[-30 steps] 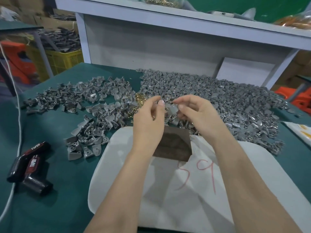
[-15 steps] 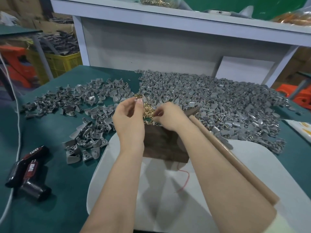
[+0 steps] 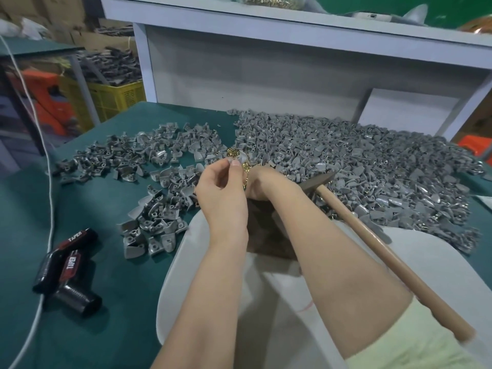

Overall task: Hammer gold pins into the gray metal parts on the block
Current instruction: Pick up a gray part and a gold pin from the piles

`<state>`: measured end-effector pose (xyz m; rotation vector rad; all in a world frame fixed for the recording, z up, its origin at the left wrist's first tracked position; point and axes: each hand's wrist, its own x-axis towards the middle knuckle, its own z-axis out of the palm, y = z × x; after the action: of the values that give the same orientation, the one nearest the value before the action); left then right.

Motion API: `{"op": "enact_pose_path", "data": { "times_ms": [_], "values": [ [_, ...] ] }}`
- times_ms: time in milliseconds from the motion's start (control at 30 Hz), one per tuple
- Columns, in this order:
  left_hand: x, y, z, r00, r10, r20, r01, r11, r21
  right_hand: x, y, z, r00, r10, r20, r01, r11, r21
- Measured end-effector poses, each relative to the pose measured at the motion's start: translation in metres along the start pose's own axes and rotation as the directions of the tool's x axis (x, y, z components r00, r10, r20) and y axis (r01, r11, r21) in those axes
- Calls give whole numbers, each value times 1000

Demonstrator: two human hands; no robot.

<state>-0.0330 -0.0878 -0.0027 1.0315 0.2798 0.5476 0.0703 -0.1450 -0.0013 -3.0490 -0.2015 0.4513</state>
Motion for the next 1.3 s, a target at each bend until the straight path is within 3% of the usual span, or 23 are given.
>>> {"op": "enact_pose_path", "data": {
  "times_ms": [133, 300, 467, 533, 633, 767, 867, 967, 1067, 1167, 1233, 1300],
  "values": [
    [0, -1, 1, 1000, -7, 0, 7, 1000, 15, 4, -2, 0, 998, -41, 49, 41, 999, 14],
    [0, 0, 0, 1000, -2, -15, 3, 1000, 15, 3, 1, 6, 996, -15, -85, 18, 999, 29],
    [-1, 0, 0, 1000, 23, 3, -23, 997, 78, -4, 6, 2, 983, 45, -181, 2, 968, 251],
    [-2, -1, -1, 994, 94, 56, -103, 977, 187, -15, 13, -2, 952, 67, -298, 74, 897, 436],
    [-5, -2, 0, 965, 136, 223, -213, 906, 367, -45, 32, -12, 907, 79, -414, 254, 681, 687],
    [-12, -5, 3, 907, 141, 398, -357, 759, 544, -86, 64, -13, 893, 91, -441, 331, 532, 780],
    [-14, -6, 4, 894, 122, 430, -377, 722, 579, -106, 82, -4, 911, 108, -397, 329, 389, 861],
    [-13, -6, 4, 910, 134, 392, -355, 739, 572, -110, 87, -1, 916, 109, -385, 339, 304, 891],
    [-8, -3, 3, 958, 126, 256, -239, 845, 478, -104, 83, 0, 919, 96, -383, 344, 282, 896],
    [-3, 0, 0, 998, 37, 58, -51, 966, 255, -90, 75, 1, 920, 132, -370, 301, 369, 879],
    [0, 1, -2, 999, -23, -41, 28, 994, 110, -79, 70, 1, 912, 184, -367, 239, 490, 838],
    [2, 2, -3, 993, -67, -96, 68, 998, 11, -69, 64, 1, 915, 210, -346, 186, 540, 821]
  ]
}}
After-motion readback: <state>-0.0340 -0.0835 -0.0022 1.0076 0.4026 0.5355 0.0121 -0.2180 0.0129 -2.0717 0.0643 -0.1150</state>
